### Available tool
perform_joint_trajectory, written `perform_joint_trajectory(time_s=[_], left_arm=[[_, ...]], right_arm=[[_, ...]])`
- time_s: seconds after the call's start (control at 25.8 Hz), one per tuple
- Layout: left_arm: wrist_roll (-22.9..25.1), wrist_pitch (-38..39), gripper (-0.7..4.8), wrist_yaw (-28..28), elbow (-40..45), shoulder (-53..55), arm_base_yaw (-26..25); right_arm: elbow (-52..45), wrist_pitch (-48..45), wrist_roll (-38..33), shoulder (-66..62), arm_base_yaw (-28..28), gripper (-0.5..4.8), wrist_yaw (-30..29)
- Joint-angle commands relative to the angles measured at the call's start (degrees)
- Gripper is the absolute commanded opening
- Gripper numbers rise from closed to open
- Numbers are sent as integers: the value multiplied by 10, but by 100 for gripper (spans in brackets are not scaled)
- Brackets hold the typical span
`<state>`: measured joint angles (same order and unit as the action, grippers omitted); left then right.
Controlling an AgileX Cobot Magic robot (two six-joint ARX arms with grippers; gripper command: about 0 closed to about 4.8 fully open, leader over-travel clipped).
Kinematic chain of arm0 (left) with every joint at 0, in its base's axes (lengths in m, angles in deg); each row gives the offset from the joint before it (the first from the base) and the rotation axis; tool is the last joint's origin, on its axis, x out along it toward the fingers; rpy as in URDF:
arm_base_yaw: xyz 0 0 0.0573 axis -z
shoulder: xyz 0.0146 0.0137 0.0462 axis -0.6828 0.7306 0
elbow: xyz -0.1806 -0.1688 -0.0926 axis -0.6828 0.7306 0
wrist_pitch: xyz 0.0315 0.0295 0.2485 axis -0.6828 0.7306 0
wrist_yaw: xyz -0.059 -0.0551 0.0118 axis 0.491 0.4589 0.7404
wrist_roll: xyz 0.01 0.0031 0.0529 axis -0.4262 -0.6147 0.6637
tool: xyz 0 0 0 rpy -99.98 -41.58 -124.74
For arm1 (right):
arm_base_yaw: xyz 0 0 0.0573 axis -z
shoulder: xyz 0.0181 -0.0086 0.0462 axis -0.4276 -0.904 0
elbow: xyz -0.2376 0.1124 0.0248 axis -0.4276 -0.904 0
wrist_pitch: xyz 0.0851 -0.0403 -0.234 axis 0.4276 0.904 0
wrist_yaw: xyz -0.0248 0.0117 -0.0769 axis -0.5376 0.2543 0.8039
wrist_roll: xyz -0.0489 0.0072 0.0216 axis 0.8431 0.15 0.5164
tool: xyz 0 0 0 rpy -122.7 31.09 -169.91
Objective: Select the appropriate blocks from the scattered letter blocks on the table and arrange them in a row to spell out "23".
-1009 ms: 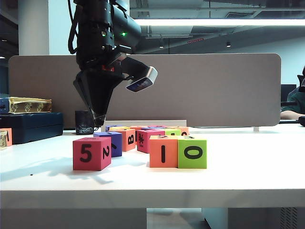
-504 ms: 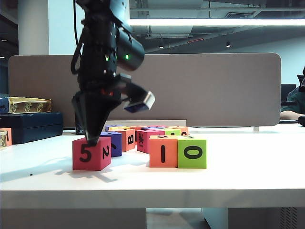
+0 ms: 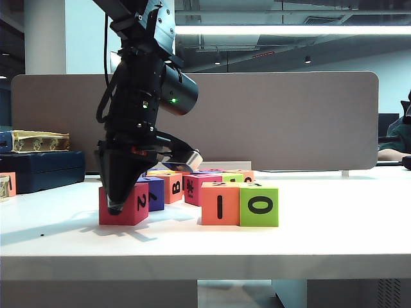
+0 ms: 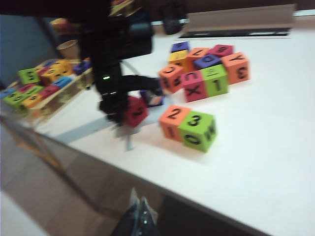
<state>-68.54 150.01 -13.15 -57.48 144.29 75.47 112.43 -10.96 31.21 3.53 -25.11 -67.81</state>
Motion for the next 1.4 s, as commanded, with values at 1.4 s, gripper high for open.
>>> perform_joint_trajectory(time_s=[1.4], left_arm=[[-38, -267, -6, 83, -79, -65, -22]], right_arm=[[2, 52, 2, -1, 0, -1, -79]])
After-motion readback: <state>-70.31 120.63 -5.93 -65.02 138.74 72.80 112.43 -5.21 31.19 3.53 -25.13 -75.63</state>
